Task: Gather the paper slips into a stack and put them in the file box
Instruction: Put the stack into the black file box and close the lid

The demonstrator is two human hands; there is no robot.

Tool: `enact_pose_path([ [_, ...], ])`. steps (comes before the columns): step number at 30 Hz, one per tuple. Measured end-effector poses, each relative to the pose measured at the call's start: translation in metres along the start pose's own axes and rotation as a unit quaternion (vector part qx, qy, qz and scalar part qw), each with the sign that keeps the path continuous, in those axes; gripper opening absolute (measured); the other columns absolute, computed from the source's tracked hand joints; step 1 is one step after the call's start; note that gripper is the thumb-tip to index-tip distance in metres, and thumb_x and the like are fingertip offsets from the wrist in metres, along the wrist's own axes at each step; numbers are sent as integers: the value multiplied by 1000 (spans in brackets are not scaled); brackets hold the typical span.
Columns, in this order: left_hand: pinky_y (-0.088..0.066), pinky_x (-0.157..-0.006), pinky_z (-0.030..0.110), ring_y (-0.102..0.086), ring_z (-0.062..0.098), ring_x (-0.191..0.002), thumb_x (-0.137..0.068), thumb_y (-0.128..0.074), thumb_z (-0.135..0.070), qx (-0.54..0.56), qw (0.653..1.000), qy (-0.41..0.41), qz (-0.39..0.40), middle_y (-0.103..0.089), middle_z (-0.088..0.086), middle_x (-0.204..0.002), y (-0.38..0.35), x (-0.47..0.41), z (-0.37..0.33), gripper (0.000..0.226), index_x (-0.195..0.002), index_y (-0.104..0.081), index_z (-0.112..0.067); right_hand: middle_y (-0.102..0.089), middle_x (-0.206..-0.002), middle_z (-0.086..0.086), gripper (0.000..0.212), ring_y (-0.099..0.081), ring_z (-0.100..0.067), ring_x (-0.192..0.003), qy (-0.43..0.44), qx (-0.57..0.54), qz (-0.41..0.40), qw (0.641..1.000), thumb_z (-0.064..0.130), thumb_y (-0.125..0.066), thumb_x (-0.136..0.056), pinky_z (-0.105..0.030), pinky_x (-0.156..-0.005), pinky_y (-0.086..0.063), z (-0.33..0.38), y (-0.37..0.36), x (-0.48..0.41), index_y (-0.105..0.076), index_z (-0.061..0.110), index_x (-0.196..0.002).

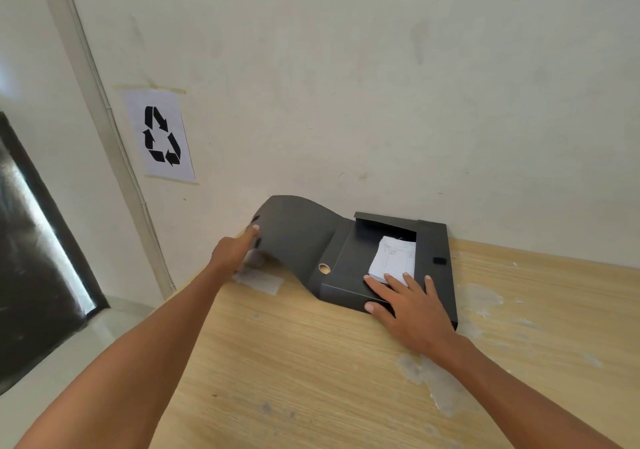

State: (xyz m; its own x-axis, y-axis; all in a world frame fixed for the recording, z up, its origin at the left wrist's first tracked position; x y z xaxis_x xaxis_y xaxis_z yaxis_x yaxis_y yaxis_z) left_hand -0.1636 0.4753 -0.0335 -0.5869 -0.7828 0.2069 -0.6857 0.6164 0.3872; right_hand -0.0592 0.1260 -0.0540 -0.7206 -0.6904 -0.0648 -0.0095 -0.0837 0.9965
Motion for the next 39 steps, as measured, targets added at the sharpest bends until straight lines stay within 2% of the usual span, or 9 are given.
enact_pose_path([
  [5,-42,-65,30,-46,16,-63,-82,-67,-62,153,987,23,46,-47,0,-71,-24,28,-13,51,-98,-59,-14,-22,-165,5,91,-14,-27,-153,4,-1,8,1000,76,13,-70,-59,-120,1,0,0,1,-9,49,-154],
  [9,-46,-75,24,-61,26,-106,-96,-60,-46,233,962,-124,-70,-61,4,-105,-27,54,-44,46,-121,-58,-8,-23,-164,4,87,-17,-27,-152,10,3,6,1000,75,11,-74,-59,-120,-1,-3,1,8,-9,48,-154],
  [13,-61,-88,38,-63,27,-116,-99,-58,-38,329,916,-224,-41,-60,3,-125,-42,78,-81,29,-125,-53,-25,-24,-164,1,68,-16,-26,-152,19,-16,1,1000,69,-15,-91,-58,-121,-1,-9,6,19,-12,45,-155],
  [16,-52,-103,51,-59,26,-124,-84,-66,-59,324,917,-232,10,-58,0,-135,-65,95,-103,55,-133,-46,-42,-31,-161,1,61,-23,-19,-150,33,-98,-40,994,56,-38,-99,-54,-123,-7,-12,15,28,-21,38,-155],
  [22,-52,-102,31,-64,9,-118,-92,-69,-41,73,897,-378,219,-66,-9,-126,-145,169,-125,49,-138,-57,-31,-54,-144,2,44,-50,-15,-132,-77,-377,-269,883,33,-44,-103,-28,-105,-41,-53,60,48,-44,20,-146],
  [26,-46,-105,37,-53,5,-128,-87,-62,-61,-295,770,-510,245,-59,-17,-137,-204,196,-101,55,-136,-58,-37,-56,-140,-3,37,-54,-22,-125,-175,-425,-315,831,22,-35,-106,-28,-95,-42,-90,78,56,-46,16,-141],
  [28,-42,-107,45,-49,9,-132,-88,-56,-64,-409,703,-530,239,-57,-17,-140,-227,201,-83,52,-133,-58,-38,-57,-139,-4,38,-54,-25,-126,-196,-423,-278,840,25,-33,-106,-31,-95,-41,-101,72,55,-47,17,-141],
  [34,-34,-113,40,-46,9,-134,-89,-51,-66,-393,716,-541,201,-52,-18,-143,-238,196,-65,55,-138,-52,-41,-31,-161,2,51,-32,-17,-147,-126,-355,-126,918,36,-39,-105,-33,-117,-28,-103,29,44,-35,21,-153],
  [39,-4,-125,52,-10,14,-156,-82,-16,-84,-468,707,-488,207,-17,-14,-167,-244,183,-48,84,-157,-20,-46,5,-168,1,59,-16,-24,-153,-121,-237,-2,964,47,-24,-104,-50,-121,-20,-95,0,30,-13,26,-158],
])
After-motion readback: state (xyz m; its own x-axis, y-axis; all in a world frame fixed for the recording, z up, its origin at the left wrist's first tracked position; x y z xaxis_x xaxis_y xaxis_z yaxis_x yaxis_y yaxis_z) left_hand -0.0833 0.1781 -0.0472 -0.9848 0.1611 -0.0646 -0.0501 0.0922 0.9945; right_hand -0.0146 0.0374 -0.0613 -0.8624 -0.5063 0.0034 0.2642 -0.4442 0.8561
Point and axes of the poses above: each hand's wrist, its own x-axis away from the middle knuckle, its own y-axis out of the back of the hand, z = x × y, the point moved 6 cm from there along -x, towards the middle knuckle
